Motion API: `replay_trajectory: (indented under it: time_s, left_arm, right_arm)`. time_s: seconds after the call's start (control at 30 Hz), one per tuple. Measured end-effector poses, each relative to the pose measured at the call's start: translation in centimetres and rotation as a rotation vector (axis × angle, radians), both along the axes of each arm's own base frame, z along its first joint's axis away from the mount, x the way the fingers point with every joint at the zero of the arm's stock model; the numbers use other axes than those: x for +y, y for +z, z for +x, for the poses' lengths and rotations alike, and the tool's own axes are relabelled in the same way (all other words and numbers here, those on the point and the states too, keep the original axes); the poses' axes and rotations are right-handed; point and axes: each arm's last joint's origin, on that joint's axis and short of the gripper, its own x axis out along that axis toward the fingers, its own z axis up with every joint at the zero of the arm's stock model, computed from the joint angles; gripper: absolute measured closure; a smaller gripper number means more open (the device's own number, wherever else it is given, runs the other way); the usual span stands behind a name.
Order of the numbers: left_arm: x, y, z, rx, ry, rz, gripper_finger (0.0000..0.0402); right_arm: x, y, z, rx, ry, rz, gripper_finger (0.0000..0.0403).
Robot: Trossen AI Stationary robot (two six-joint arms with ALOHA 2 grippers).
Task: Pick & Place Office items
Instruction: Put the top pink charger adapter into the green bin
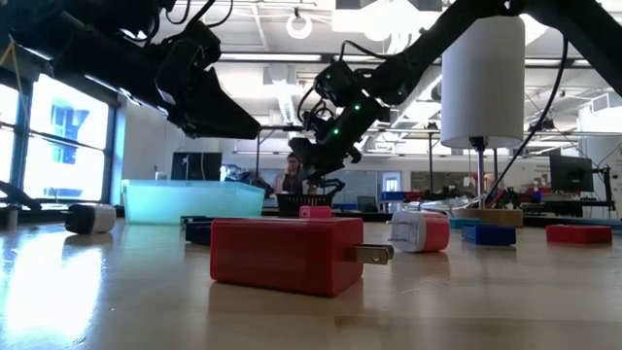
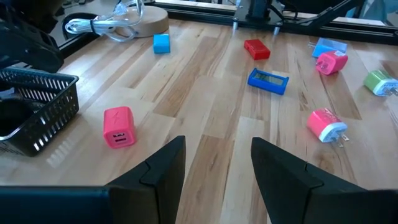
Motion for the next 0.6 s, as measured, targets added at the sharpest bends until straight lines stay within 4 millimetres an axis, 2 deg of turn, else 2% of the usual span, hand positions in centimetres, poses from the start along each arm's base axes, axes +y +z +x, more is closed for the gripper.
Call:
replay_trajectory:
  time_s: [0.2, 0.3, 0.43, 0.6]
  left_arm:
    - [0.0, 0.0, 0.0, 0.000, 0.000, 0.000, 0.0224]
    - [0.0, 0.0, 0.0, 0.001, 0.000, 0.000, 0.0224]
    - [0.0, 0.0, 0.0, 0.001, 0.000, 0.001, 0.0224]
    - [0.0, 0.0, 0.0, 0.002, 0.000, 0.001, 0.0224]
  right_arm:
    - [-0.1, 0.2, 0.0, 0.009, 0.014, -0.023, 0.0224]
    - [0.6, 1.3, 0.0, 0.003, 0.044, -0.052, 0.0208]
    - [2.3, 4.3, -0.3, -0.022, 0.083, -0.069, 0.0200]
    - [6.1, 8.6, -1.6, 0.031, 0.196, -0.099, 0.0200]
